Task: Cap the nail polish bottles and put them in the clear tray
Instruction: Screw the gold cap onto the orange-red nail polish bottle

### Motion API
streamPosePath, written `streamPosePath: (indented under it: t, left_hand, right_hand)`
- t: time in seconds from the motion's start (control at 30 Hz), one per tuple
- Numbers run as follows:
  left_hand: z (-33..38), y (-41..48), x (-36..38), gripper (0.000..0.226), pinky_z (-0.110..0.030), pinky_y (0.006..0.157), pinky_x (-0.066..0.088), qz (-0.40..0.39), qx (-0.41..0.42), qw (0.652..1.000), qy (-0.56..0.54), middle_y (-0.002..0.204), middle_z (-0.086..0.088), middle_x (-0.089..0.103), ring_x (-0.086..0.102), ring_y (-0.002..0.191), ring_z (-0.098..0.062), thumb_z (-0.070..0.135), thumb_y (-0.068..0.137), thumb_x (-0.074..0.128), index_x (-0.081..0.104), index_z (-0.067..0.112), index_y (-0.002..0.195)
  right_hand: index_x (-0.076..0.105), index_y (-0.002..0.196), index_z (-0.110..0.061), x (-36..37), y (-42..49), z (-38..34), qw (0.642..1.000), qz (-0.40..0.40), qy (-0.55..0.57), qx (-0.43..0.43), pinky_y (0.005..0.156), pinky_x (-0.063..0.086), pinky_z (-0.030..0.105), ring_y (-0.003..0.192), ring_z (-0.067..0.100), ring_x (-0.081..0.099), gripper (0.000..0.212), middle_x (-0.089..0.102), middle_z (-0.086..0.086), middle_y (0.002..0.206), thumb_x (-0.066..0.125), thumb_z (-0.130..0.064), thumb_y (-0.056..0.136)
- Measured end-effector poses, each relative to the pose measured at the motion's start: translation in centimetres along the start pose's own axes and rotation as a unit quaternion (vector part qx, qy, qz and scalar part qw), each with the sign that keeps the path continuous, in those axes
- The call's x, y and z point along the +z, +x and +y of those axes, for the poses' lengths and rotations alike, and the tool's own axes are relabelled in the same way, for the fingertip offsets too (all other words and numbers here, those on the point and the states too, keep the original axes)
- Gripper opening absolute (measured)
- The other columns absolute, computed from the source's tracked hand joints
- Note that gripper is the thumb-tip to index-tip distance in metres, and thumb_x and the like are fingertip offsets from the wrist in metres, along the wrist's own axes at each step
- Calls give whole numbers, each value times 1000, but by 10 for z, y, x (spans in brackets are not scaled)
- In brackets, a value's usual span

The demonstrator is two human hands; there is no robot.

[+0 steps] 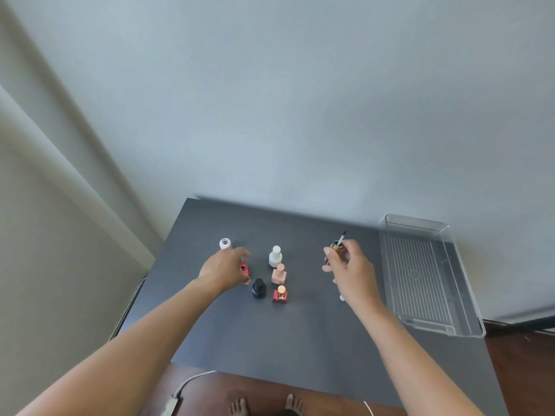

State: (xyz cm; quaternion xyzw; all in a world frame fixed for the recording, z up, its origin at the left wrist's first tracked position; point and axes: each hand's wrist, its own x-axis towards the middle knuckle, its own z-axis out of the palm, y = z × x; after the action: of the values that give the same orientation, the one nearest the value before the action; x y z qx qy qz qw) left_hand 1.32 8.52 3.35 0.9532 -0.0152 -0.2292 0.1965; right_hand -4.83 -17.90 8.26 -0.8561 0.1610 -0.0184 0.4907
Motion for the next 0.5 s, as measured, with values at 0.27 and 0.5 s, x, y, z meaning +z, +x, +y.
streamPosePath:
  t: [0.27,0.5]
  left_hand:
    - [-2,-7,4,18,-31,63,48,40,-8,999,-6,89,-4,64,63,80,-27,23,79,65,56,21,95]
    - [3,-21,-11,26,-37,65,54,92,4,988,-120,83,5,62,63,74,-18,24,76,69,48,22,92]
  right_hand:
    - [60,93,-25,5,-7,-2,1000,-8,15,-14,71,59,41,70,1,69,6,70,-7,83,63,-31,92]
    - [62,93,-27,2,-12,-15,999,-10,28,-12,69,56,36,74,9,70,1,70,-5,85,62,-28,93]
